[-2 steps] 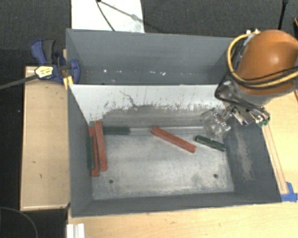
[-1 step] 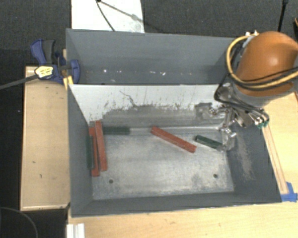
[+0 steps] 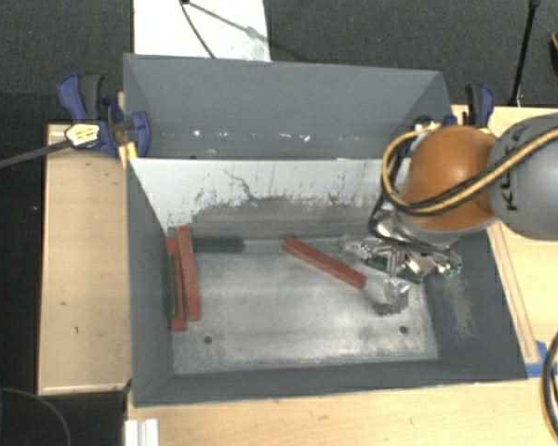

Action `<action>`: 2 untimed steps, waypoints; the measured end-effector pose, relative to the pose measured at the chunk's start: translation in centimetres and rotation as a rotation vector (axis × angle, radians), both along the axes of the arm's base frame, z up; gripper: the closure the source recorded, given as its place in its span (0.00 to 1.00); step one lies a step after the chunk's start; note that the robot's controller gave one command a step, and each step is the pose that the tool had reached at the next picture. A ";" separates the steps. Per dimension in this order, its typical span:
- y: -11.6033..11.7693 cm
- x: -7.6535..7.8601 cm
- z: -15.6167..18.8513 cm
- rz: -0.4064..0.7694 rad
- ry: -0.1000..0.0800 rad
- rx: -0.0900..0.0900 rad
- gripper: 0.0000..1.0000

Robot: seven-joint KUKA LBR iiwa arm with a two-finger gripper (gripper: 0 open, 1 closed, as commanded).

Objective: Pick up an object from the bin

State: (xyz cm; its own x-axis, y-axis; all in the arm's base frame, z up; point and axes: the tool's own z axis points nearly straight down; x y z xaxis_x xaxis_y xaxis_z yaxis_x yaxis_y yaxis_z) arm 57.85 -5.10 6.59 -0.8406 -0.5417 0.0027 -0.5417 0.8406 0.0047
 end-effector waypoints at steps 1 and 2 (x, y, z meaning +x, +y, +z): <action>8.0 -0.1 0.5 -0.077 -0.004 0.002 0.00; 7.5 -0.1 0.5 -0.084 -0.004 -0.002 1.00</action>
Offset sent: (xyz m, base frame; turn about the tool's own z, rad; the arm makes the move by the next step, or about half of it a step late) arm -0.0014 0.0747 0.0041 0.0816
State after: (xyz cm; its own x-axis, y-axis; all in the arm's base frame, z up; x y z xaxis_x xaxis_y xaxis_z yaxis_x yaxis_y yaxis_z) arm 57.78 2.42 7.09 -0.8830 -0.4695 -0.0003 -0.4695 0.8830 0.0011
